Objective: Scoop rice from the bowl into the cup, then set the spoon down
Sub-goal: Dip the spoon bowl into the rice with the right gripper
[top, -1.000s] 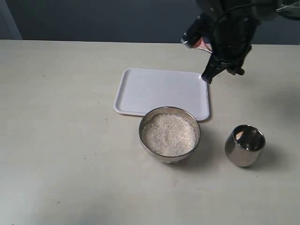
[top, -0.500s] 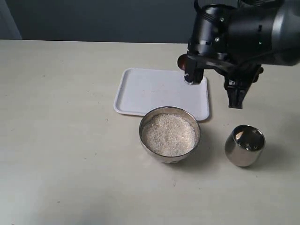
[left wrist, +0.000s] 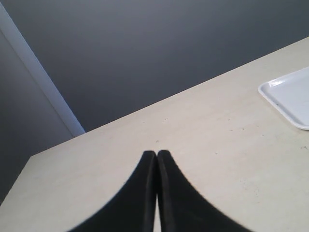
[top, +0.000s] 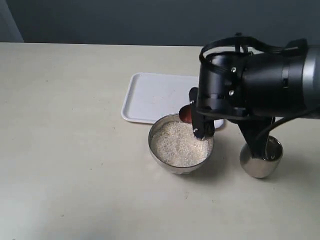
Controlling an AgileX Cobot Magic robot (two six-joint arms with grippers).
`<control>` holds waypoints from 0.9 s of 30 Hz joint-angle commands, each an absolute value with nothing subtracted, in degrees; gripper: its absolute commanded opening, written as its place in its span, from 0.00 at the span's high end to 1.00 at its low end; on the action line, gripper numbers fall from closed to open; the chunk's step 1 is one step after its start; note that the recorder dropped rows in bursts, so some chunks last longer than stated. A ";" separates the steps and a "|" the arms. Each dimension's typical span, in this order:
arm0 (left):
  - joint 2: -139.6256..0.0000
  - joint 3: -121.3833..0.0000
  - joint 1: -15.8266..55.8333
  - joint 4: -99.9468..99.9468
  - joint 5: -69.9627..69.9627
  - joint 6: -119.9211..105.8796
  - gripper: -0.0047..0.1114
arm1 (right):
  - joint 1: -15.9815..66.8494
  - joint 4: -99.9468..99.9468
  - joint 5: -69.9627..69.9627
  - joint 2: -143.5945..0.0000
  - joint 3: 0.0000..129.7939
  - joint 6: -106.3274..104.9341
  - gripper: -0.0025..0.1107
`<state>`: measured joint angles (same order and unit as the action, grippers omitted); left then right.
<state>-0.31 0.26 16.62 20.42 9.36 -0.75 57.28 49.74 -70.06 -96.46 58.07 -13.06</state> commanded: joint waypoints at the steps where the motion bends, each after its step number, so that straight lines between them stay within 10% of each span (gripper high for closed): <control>1: 0.00 0.00 16.65 20.37 9.01 -0.45 0.96 | 59.41 49.84 -69.96 -98.34 57.02 -13.46 0.99; 27: 0.00 0.00 16.65 20.37 9.01 -0.45 0.96 | 61.26 58.64 -69.96 -104.89 57.02 -15.00 0.99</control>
